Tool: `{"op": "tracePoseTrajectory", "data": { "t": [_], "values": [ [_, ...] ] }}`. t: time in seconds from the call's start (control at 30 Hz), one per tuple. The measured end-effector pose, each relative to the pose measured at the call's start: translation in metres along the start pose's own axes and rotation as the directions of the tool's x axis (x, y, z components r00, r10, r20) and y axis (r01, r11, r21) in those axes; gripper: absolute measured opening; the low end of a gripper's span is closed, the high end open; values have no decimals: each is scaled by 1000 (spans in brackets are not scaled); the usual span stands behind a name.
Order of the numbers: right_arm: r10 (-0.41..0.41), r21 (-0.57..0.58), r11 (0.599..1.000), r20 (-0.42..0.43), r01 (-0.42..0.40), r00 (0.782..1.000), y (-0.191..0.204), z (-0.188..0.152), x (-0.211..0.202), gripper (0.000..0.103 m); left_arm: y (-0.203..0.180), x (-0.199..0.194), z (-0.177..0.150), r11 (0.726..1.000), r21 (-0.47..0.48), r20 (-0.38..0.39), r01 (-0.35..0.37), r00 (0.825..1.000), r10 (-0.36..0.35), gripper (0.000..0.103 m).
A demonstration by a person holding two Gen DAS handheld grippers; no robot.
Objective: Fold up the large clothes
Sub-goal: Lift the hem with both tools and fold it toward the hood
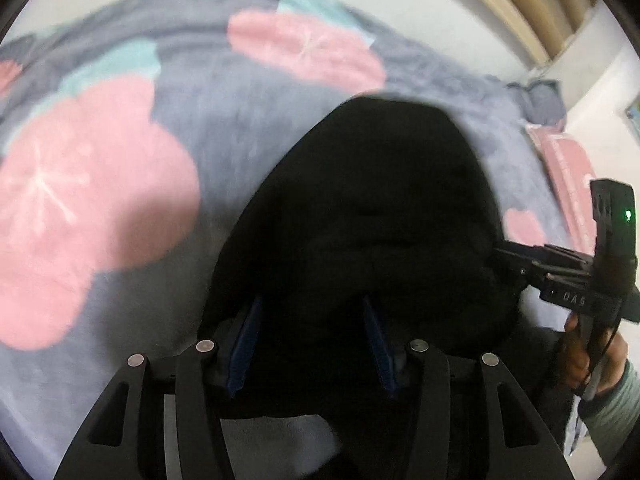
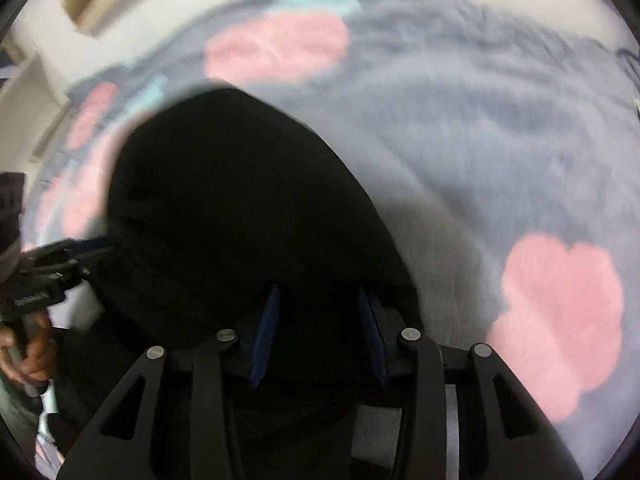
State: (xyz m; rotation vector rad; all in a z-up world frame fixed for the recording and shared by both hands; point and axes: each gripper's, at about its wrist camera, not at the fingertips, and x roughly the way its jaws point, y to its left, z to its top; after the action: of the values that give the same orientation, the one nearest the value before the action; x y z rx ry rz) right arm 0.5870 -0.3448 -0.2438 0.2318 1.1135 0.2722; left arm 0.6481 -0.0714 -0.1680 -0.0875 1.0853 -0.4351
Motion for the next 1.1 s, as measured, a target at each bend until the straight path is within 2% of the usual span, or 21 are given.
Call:
{"op": "tracePoseTrajectory", "data": {
  "t": [0.03, 0.1, 0.17, 0.23, 0.27, 0.33, 0.4, 0.47, 0.53, 0.6, 0.63, 0.67, 0.7, 0.73, 0.77, 0.8, 0.83, 0.87, 0.97, 1.03, 1.1],
  "values": [
    [26, -18, 1000, 59, -25, 998, 6, 9, -18, 44, -2, -10, 3, 1000, -3, 29, 19, 999, -19, 52],
    [54, -42, 998, 124, -49, 991, 15, 22, -38, 44, -6, -33, 9, 997, -6, 102, 72, 992, -71, 52],
    [77, -62, 996, 139, -69, 987, 25, 39, -36, 44, -10, -40, 15, 996, -2, 131, 93, 987, -92, 52],
    [45, -90, 995, 106, -36, 993, 33, 50, -12, 44, -9, -30, 18, 997, -1, 114, 77, 990, -77, 52],
    [34, -94, 995, 84, -26, 996, 33, 49, -3, 43, -4, -17, 17, 999, -17, 86, 48, 995, -47, 52],
    [15, -84, 996, -16, -17, 1000, 30, 45, 39, 43, 2, 10, 14, 998, -56, 35, 2, 999, 0, 52],
    [10, -82, 997, -43, -13, 999, 25, 36, 55, 43, 13, 28, 5, 996, -88, 17, -2, 1000, 4, 52],
    [7, -91, 996, -24, -9, 1000, 25, 33, 56, 43, 10, 26, 1, 998, -66, 34, -16, 999, 18, 52],
    [43, -92, 995, -32, -46, 999, 24, 36, 43, 43, 6, 15, 1, 999, -26, 49, -24, 999, 25, 52],
    [91, -92, 991, -35, -94, 995, 27, 37, 20, 44, 6, 3, 7, 1000, -7, 61, 6, 998, -5, 52],
    [117, -96, 988, -26, -119, 993, 25, 38, 8, 49, 7, -4, 10, 999, 1, 69, 32, 997, -32, 52],
    [131, -99, 986, -14, -132, 991, 26, 41, 1, 61, 3, -9, 17, 998, 13, 82, 61, 995, -62, 52],
    [138, -102, 985, -2, -138, 990, 26, 40, -5, 67, 2, -18, 22, 997, 31, 101, 76, 992, -79, 53],
    [147, -109, 984, 21, -144, 989, 22, 43, -15, 74, 1, -26, 27, 996, 50, 113, 78, 990, -83, 58],
    [150, -117, 983, 37, -145, 988, 19, 46, -22, 74, 1, -30, 35, 994, 67, 115, 82, 989, -89, 63],
    [141, -125, 983, 45, -135, 989, 14, 52, -25, 74, 1, -32, 43, 993, 83, 110, 80, 990, -89, 71],
    [128, -129, 984, 41, -122, 991, 9, 56, -25, 74, 3, -29, 52, 994, 88, 104, 68, 992, -77, 72],
    [130, -131, 983, 30, -125, 991, 4, 61, -21, 74, 5, -26, 60, 994, 90, 94, 65, 993, -74, 72],
    [164, -125, 978, -25, -165, 986, -10, 71, -3, 74, 18, -1, 83, 989, 60, 11, 132, 991, -133, 72],
    [186, -115, 975, -67, -192, 980, -15, 74, 18, 74, 24, 20, 91, 982, 41, -72, 187, 980, -184, 72],
    [203, -102, 972, -104, -213, 974, -20, 77, 35, 74, 26, 40, 95, 968, 18, -131, 249, 961, -245, 72]
  ]
}}
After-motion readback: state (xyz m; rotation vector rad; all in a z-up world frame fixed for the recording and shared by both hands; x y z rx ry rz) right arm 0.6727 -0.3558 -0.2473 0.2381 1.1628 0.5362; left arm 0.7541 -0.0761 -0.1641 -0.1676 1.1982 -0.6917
